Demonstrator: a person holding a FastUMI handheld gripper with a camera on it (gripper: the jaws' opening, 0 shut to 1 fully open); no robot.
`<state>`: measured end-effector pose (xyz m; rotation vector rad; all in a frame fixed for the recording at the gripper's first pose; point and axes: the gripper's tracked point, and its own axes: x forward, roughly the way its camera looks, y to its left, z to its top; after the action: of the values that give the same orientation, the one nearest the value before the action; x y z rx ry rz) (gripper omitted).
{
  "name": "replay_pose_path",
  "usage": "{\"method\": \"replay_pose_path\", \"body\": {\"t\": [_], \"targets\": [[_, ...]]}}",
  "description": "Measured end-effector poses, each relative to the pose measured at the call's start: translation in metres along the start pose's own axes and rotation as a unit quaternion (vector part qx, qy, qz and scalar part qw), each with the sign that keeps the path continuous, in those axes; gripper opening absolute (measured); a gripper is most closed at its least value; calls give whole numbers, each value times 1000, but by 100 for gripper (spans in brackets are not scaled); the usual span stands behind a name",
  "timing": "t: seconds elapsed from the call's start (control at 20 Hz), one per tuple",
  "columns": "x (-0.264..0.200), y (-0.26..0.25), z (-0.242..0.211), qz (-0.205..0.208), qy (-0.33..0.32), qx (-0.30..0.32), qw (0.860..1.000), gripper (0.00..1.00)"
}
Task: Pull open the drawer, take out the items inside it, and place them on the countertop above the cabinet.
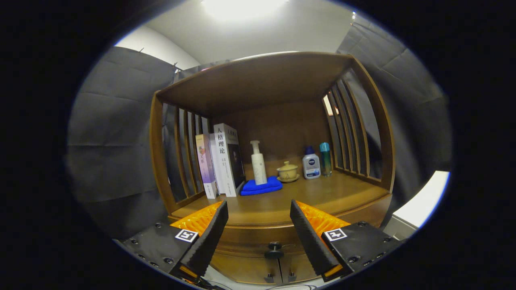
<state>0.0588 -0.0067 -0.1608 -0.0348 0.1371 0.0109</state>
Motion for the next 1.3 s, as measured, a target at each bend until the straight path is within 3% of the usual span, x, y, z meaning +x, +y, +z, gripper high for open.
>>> {"method": "replay_pose_path", "body": {"t": [0.65,0.75,0.95,1.1,1.2,1.25,1.3], "targets": [[39,-19,-117,-18,94,-16,995,96],[39,-20,-129,-22,105,-20,994,91],[42,-21,-133,-30,99,-35,994,50],[38,-25,-136,-37,105,-24,994,52],[40,-23,-137,-34,112,-24,993,38],[42,-24,-140,-34,117,-27,992,38],[42,-25,-139,-34,119,-22,992,31]]}}
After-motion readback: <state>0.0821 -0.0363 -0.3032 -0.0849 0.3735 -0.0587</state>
